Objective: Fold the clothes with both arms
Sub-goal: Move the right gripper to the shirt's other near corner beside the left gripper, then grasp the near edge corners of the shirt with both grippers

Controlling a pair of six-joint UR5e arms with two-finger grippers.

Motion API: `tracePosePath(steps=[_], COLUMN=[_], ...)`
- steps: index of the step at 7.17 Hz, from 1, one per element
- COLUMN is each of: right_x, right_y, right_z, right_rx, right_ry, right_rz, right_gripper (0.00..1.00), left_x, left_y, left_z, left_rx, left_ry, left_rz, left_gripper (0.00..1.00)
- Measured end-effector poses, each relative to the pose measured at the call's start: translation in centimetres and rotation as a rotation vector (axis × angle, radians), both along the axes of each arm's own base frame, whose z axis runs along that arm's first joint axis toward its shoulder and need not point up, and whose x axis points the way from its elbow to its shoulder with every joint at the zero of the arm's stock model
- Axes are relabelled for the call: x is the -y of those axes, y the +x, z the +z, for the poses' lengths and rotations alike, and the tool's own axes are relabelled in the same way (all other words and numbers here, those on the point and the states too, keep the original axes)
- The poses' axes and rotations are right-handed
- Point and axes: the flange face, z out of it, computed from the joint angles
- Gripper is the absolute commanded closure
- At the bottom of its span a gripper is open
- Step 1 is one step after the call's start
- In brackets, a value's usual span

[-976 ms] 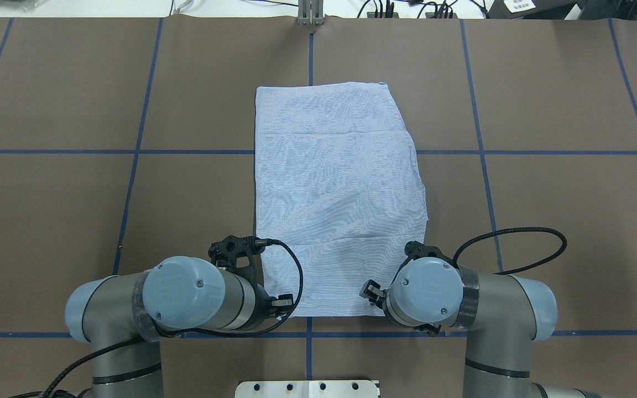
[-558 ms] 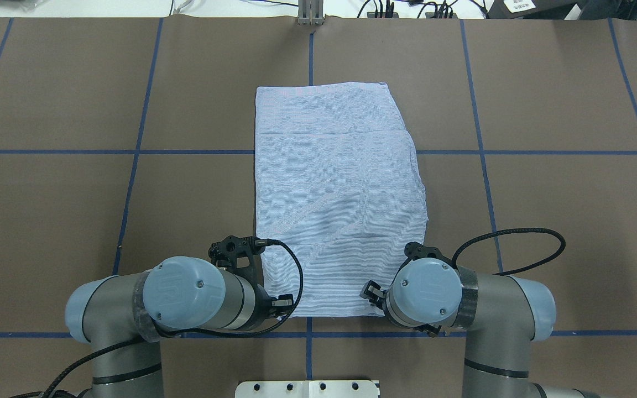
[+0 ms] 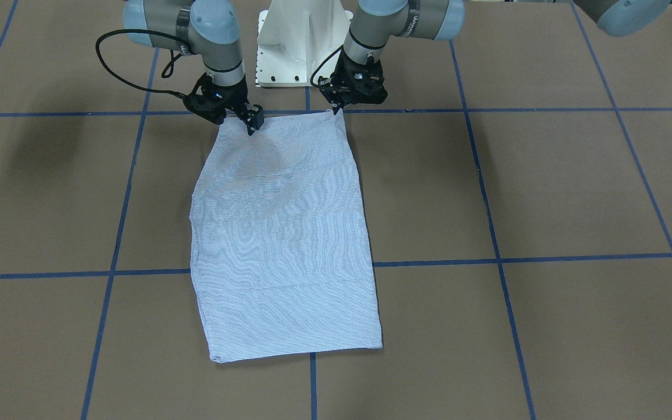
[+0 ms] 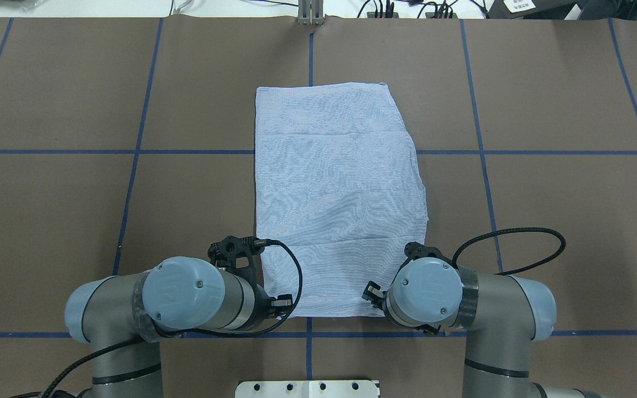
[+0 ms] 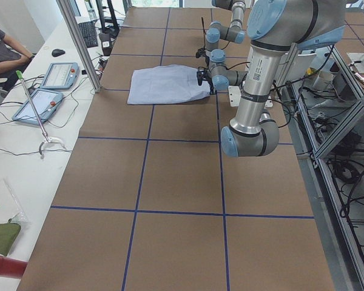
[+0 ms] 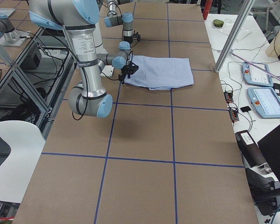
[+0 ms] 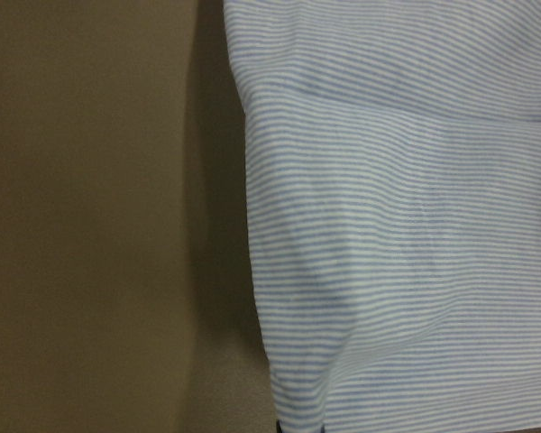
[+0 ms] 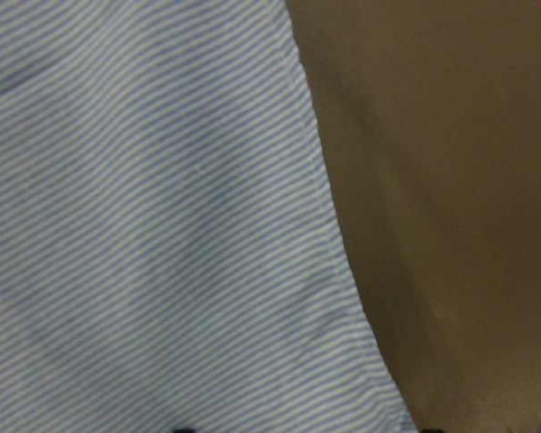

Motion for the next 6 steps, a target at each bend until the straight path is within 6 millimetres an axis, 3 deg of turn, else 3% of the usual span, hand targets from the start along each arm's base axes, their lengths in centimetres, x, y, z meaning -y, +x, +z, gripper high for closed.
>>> tracePosePath(steps=[3, 6], right_x=[0.1, 0.9], right_y=[-0.1, 0.2], right_z=[-0.9, -1.7], right_rx=[0.011, 0.023], right_ry=[0.003, 0.003], right_rz=[0.001, 0.013], right_gripper=[0.95, 1.00], left_x=[0.0, 0.0], left_y=[0.0, 0.1], left_z=[0.1, 0.1], left_rx=[0.002, 0.004], left_ry=[0.000, -0.001], left_rz=[0.000, 0.000], left_gripper=[1.00, 1.00])
